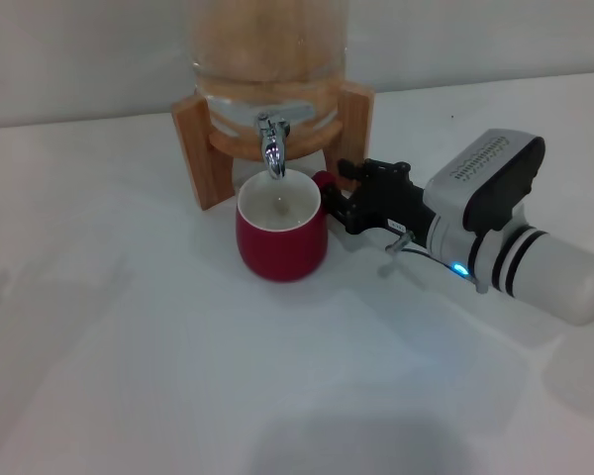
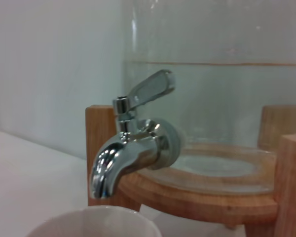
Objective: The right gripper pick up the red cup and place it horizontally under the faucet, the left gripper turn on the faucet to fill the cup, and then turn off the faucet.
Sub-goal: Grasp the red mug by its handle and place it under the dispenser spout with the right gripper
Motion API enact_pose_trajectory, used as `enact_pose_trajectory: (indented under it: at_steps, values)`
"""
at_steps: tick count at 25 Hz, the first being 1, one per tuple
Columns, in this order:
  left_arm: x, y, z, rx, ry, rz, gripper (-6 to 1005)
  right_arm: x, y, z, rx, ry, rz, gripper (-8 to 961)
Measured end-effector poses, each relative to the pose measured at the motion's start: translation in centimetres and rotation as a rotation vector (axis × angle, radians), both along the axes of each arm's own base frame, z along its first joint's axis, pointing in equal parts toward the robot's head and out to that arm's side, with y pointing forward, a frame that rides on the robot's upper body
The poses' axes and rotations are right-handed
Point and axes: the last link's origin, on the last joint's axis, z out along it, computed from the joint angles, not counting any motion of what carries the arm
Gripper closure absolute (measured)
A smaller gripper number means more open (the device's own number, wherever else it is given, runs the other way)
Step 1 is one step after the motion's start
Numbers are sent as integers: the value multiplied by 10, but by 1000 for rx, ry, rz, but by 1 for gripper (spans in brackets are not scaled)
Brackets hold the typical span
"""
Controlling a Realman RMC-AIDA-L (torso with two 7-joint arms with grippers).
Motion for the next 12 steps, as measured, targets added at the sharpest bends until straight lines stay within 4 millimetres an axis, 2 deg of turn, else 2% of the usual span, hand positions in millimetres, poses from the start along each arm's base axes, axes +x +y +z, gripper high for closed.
enact_pose_trajectory:
  at_steps: [12]
  values:
    - [0,0,1,1,2,1,197,7,-4,3,-21,6,-2,572]
